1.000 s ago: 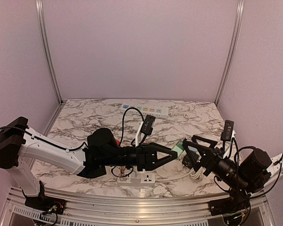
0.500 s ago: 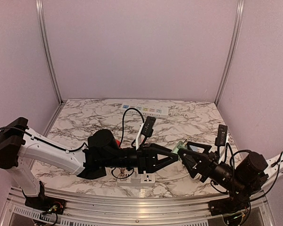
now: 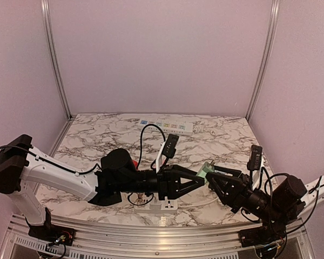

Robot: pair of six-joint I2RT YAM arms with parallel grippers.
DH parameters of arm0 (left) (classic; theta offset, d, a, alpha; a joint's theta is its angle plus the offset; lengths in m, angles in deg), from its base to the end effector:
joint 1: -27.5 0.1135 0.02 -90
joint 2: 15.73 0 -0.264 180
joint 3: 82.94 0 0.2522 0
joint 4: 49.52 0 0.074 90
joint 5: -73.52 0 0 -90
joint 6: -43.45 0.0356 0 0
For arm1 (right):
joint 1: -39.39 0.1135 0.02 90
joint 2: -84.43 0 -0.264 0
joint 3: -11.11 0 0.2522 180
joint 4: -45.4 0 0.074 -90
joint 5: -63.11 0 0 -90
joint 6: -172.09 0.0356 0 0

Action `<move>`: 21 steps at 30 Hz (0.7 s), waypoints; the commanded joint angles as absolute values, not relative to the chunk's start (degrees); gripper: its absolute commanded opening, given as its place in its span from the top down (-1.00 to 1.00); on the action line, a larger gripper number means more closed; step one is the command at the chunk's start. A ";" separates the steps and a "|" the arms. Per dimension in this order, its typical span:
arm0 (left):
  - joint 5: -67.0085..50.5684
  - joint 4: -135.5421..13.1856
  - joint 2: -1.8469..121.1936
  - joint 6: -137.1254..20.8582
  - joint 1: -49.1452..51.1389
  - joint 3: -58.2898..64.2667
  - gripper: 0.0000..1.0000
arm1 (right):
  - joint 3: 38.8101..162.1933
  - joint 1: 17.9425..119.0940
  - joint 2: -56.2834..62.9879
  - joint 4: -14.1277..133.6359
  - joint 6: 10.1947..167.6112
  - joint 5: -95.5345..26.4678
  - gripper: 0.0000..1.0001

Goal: Insert the plug
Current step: Pass from the left arm to the right

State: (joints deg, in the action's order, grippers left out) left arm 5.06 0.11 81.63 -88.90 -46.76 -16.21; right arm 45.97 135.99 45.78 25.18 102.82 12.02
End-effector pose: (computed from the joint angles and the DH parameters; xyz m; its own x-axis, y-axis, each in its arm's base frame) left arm 0.0884 -0.3617 0.2817 -0.6013 -0.1765 -0.7793 0.7907 -0.2716 -0.5486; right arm 0.0035 0.1645 0.2905 -0.3285 0.4430 -0.8342 -0.7762 0.3766 0.5057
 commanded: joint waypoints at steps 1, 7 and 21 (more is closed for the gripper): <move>6.66 2.97 81.59 -88.78 -47.56 -14.94 0.24 | 45.66 136.17 46.36 23.13 100.93 10.58 0.45; 4.17 2.92 79.41 -88.36 -47.48 -17.98 -0.46 | 45.56 136.23 48.53 27.86 101.58 12.47 0.48; -15.10 -31.65 70.71 -81.45 -46.68 -15.82 -0.98 | 53.20 136.21 46.01 58.91 109.29 20.52 0.52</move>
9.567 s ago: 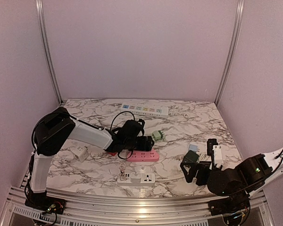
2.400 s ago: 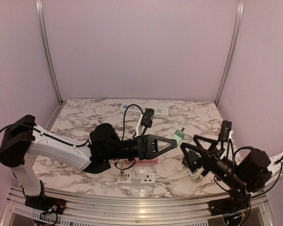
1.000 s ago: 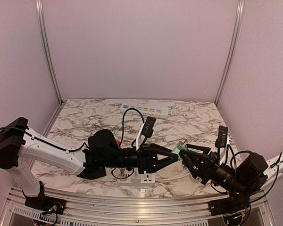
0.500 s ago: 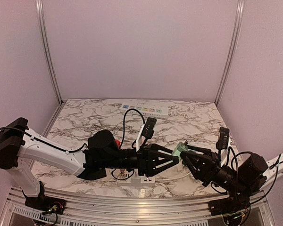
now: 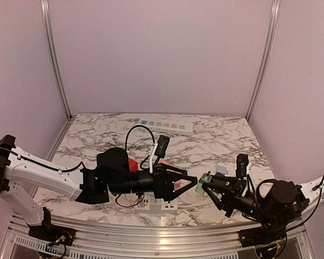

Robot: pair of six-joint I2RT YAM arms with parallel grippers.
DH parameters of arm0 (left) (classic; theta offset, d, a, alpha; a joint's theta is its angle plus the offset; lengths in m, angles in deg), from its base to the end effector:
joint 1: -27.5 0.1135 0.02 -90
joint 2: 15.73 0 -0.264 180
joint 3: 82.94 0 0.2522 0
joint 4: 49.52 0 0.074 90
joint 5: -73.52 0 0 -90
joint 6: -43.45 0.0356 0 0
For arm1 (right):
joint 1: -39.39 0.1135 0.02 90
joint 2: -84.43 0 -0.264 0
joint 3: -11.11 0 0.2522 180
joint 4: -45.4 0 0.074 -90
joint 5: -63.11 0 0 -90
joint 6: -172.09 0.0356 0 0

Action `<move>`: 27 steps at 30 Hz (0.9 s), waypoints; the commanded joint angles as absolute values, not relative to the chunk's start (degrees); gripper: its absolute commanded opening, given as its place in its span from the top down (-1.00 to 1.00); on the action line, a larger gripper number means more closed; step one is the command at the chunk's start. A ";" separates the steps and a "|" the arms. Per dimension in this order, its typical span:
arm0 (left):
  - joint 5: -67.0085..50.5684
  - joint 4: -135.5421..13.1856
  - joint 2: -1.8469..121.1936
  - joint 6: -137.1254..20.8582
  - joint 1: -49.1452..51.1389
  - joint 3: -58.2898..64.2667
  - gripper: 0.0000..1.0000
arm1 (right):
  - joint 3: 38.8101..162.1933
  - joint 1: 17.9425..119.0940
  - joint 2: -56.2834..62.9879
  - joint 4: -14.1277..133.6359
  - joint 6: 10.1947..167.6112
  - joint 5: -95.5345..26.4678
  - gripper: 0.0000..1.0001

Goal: Insert the plug
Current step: Pass from the left arm to the right, then pass from the right arm to the left

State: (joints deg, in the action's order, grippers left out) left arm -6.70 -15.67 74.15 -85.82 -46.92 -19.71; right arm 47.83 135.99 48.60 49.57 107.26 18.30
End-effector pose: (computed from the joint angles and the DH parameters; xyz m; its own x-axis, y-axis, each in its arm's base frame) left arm 0.0890 -0.3417 0.2780 -0.6034 -0.1582 -0.7815 0.7912 0.0028 -0.6115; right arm 0.0070 0.1589 0.2663 -0.3264 0.2134 -0.9208 -0.7101 0.5876 0.3879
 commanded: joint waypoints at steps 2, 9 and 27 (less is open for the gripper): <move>-16.20 -38.27 70.79 -79.78 -46.68 -12.77 -0.98 | 54.68 136.19 43.47 61.61 108.87 20.60 0.51; -12.24 -47.74 74.73 -79.07 -46.68 -5.88 -0.98 | 60.77 136.16 31.98 65.63 106.61 21.18 0.48; -14.50 -54.25 76.58 -78.70 -46.73 -4.50 -0.90 | 62.50 136.20 28.47 68.14 108.52 25.26 0.46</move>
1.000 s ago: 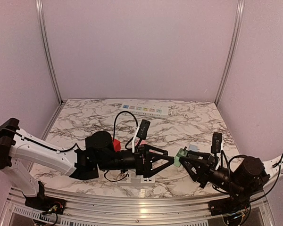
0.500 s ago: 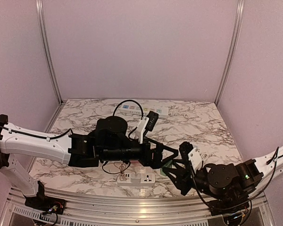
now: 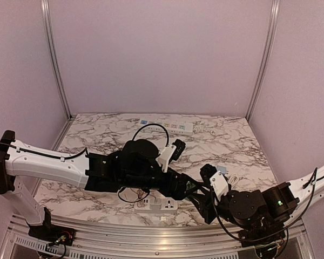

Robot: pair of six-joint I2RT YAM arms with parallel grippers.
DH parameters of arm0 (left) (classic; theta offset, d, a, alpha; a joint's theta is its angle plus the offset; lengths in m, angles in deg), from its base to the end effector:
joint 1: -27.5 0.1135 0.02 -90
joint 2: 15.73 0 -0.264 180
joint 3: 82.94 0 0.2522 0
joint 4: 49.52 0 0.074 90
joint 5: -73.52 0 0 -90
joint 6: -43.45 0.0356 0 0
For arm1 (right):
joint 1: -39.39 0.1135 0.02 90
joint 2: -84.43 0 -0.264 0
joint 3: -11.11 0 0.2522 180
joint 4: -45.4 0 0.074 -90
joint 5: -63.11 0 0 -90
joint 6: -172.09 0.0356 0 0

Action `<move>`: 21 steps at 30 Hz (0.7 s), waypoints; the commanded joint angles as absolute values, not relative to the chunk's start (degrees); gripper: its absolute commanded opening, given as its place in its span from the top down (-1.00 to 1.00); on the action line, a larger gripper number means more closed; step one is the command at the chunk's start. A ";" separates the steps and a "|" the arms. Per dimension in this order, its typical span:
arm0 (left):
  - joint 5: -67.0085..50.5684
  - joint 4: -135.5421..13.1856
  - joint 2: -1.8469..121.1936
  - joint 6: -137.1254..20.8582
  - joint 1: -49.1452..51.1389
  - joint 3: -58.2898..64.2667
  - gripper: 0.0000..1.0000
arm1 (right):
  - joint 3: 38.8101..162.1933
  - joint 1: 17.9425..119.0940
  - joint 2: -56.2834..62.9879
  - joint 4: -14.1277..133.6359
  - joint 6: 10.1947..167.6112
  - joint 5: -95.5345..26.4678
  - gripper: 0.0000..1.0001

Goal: Insert the plug
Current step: Pass from the right arm to the left

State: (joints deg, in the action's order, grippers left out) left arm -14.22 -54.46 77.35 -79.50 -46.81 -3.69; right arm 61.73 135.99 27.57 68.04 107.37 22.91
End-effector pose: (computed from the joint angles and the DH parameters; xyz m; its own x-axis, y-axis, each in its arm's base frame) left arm 0.1022 -0.3689 0.2816 -0.6017 0.1325 -0.7876 0.7684 0.3651 -0.5256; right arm 0.0027 0.2130 0.2603 -0.2564 -0.1818 -0.9493 -0.6730 0.7385 0.0404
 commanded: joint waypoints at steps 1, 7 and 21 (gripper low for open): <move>-14.55 -53.73 76.68 -78.81 -46.68 -4.43 -0.80 | 62.48 136.20 27.91 69.10 109.61 25.58 0.46; -14.72 -53.29 76.47 -78.46 -46.68 -4.19 -0.59 | 62.87 136.18 26.54 71.87 112.21 26.36 0.46; -9.19 -58.04 80.17 -77.75 -46.68 -0.99 -0.59 | 63.33 136.19 26.27 73.59 112.72 26.21 0.46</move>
